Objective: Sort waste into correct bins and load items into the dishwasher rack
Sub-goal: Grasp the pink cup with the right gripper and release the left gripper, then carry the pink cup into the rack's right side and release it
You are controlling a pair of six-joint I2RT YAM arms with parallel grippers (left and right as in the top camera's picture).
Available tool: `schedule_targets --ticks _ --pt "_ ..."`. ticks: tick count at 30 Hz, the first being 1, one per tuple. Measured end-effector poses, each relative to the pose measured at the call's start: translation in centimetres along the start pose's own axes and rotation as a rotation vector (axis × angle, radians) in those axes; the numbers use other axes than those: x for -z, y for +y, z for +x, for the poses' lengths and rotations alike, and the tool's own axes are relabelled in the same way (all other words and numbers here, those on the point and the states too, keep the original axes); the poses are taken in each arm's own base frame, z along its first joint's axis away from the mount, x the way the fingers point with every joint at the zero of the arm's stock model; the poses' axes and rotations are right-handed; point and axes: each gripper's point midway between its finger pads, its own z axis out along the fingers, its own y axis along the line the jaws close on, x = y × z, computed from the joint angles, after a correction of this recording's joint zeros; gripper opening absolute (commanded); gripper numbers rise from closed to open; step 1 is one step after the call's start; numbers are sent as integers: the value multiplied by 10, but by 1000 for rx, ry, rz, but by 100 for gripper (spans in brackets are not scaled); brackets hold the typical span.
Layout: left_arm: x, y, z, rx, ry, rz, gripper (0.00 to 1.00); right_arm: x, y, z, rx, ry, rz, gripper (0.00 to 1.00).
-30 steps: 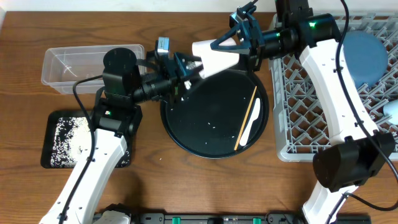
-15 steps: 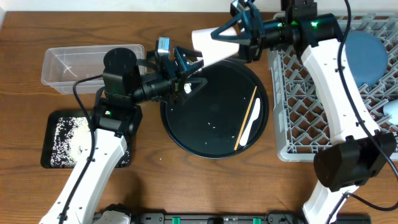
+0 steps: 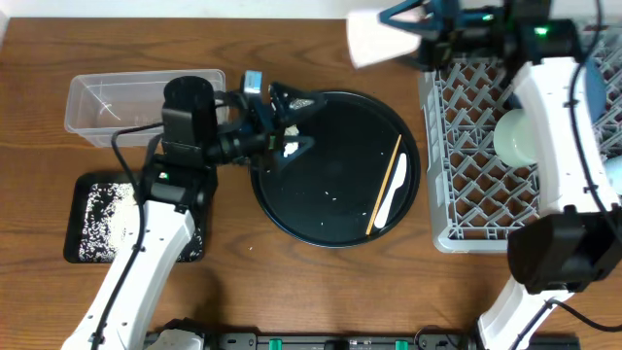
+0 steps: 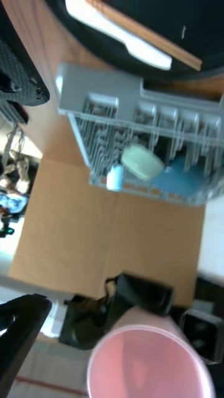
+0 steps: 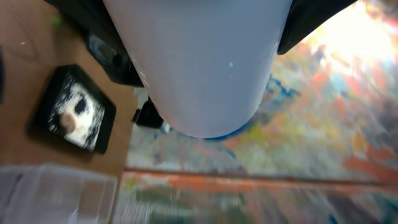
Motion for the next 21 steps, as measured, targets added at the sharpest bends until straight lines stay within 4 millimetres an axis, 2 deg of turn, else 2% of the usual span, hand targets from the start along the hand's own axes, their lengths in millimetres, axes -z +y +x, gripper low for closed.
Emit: schedule_targets --ticks 6,14,21 --pt "16 29 -14 4 -42 -86 98 58 2 -27 53 -141 11 49" --pt "30 85 -11 17 -77 -305 98 141 0 -51 106 -349 51 48" --pt "37 99 -23 -80 -136 -390 98 208 -8 -64 150 -539 123 47"
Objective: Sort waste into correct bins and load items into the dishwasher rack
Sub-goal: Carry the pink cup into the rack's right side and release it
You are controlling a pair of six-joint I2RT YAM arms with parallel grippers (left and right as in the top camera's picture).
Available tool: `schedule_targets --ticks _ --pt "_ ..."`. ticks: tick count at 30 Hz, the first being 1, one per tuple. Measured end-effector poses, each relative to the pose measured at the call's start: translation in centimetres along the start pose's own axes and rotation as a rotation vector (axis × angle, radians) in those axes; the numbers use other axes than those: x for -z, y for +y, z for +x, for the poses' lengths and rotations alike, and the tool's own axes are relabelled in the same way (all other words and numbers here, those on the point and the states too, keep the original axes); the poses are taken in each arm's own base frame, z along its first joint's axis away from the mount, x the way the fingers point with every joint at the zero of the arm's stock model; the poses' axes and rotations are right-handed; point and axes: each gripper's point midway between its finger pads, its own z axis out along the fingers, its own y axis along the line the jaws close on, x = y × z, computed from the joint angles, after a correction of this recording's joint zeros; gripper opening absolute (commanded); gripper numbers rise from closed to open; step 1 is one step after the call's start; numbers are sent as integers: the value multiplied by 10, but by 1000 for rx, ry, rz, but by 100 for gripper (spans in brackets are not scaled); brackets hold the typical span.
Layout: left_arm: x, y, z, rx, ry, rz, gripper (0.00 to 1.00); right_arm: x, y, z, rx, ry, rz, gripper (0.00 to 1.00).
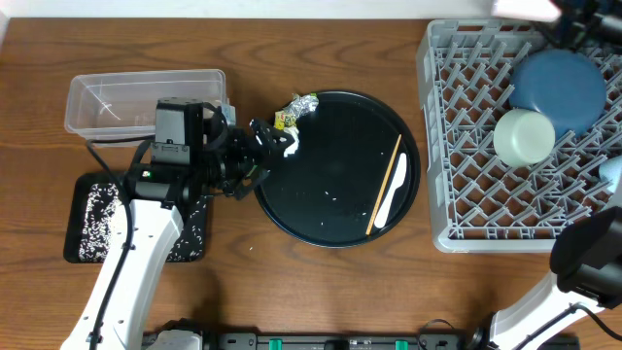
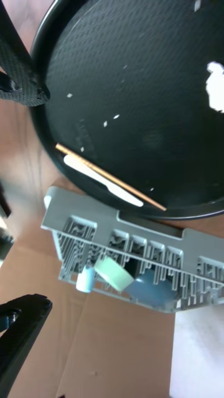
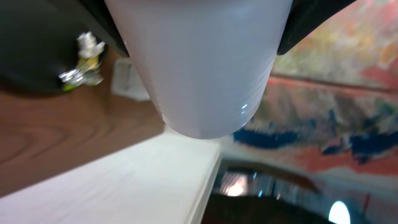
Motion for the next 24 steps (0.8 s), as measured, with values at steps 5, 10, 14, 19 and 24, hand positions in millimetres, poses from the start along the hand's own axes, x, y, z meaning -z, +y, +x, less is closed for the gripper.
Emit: schedule_targets --ticks 5,10,14,19,24 --pt "0 6 -3 -27 -21 -30 98 6 -22 -7 -18 -69 90 46" --pt "0 13 -2 -37 -20 -62 98 16 -79 -2 -96 -154 359 45" --pt "1 16 -1 -49 -19 -76 98 40 -121 -7 -55 -227 621 45" --pt "1 16 -1 -67 -19 -77 98 90 -153 -19 -29 -325 868 46" --pt "1 22 0 -66 -20 -105 98 157 -177 -24 -52 -422 1112 46"
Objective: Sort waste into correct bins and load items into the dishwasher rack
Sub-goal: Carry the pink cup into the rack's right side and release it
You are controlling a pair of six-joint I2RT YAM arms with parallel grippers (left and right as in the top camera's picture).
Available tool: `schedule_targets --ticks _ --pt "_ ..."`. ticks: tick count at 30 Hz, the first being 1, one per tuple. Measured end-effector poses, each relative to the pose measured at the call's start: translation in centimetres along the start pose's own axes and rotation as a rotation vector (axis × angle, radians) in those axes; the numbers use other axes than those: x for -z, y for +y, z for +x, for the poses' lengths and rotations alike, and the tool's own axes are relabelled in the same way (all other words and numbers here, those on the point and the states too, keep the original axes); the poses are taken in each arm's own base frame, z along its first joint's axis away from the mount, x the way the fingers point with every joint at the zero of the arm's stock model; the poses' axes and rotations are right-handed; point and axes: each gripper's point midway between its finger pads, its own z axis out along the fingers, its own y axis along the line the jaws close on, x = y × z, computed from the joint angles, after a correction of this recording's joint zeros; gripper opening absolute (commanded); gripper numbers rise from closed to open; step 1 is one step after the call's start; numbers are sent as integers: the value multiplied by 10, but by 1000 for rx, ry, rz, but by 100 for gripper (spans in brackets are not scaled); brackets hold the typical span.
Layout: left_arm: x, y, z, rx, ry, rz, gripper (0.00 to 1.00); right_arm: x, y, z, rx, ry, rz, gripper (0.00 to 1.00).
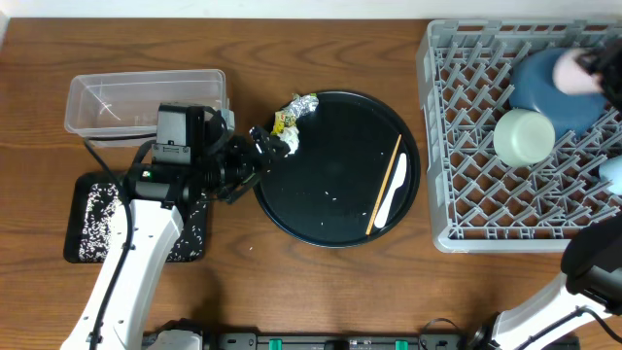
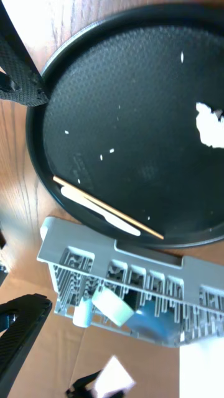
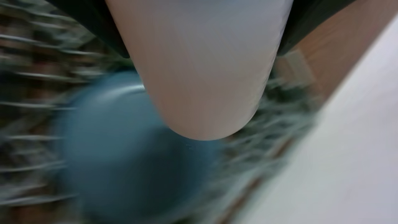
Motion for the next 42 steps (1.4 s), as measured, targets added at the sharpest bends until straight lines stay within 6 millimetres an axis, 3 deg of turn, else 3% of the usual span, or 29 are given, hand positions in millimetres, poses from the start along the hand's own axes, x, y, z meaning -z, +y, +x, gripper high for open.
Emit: schedule_targets --ticks 3,10,17,20,25,30,40,42 --pt "0 4 -1 6 -8 -20 98 5 -36 -10 8 -53 173 48" --pt "0 15 3 14 -1 -68 98 19 -73 -30 34 -160 412 50" --pt "-7 32 11 36 23 -101 98 31 -110 -50 -12 -219 499 50" --pt "-11 41 16 49 38 -115 98 23 -132 -56 -45 -212 509 50" --pt "-13 46 16 55 38 -130 98 -16 -161 -55 -66 -143 478 50" --pt "-14 49 14 55 26 -145 98 -44 -171 -50 -67 -95 448 51" --pt "-13 53 10 53 6 -169 98 -50 -162 -54 -48 -104 406 62" --pt "-13 53 10 53 3 -172 98 -50 -162 -54 -49 -104 406 72"
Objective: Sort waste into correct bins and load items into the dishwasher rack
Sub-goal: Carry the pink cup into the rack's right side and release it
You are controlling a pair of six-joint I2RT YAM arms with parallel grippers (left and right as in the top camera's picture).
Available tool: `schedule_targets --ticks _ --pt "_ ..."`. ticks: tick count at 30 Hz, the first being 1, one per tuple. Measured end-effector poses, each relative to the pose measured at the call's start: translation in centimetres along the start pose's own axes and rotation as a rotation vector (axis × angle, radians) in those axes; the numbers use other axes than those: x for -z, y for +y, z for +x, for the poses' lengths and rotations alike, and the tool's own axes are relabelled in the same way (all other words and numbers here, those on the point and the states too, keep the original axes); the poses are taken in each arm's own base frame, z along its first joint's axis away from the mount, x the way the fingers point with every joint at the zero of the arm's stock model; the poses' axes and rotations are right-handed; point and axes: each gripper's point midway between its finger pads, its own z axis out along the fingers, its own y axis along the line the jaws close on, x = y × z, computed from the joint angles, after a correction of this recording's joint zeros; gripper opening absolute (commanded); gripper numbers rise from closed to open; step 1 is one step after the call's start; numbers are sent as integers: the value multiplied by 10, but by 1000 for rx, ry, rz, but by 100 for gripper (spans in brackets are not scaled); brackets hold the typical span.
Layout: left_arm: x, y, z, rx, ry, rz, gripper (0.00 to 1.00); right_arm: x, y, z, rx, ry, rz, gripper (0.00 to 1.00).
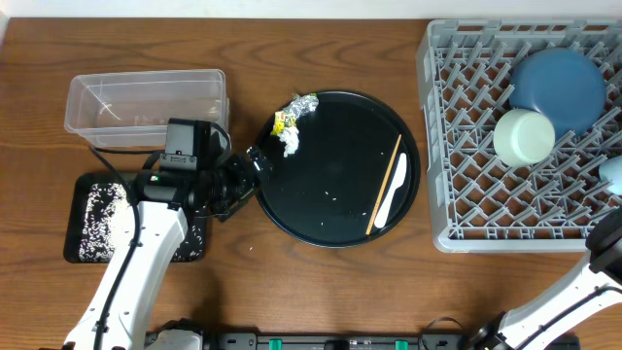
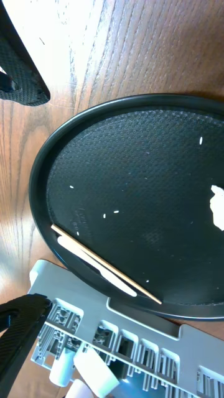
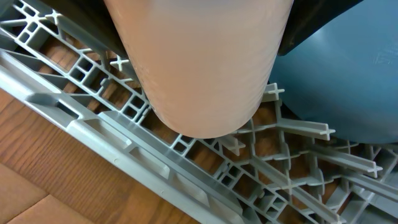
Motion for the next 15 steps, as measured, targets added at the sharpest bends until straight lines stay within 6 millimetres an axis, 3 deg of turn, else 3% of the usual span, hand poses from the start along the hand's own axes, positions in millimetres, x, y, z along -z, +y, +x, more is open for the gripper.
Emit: schedule_targets --ticks 1,5,15 --pt "0 0 0 0 -2 -2 98 0 0 0 0 0 -1 85" --pt "0 1 -1 0 -4 -5 98 0 0 1 4 3 0 98" --pt "0 2 1 1 2 -10 98 8 0 8 0 46 3 99"
